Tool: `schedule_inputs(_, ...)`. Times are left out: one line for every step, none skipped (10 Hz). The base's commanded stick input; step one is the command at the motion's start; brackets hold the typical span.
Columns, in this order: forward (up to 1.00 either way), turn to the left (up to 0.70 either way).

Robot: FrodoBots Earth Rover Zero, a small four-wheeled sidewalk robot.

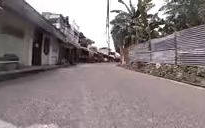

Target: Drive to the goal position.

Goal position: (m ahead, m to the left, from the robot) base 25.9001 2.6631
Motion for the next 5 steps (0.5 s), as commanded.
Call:
schedule_inputs(0.50, 0.07)
schedule_inputs(0.50, 0.07)
schedule_inputs(0.50, 0.07)
schedule_inputs(0.50, 0.07)
schedule_inputs(0.50, 0.07)
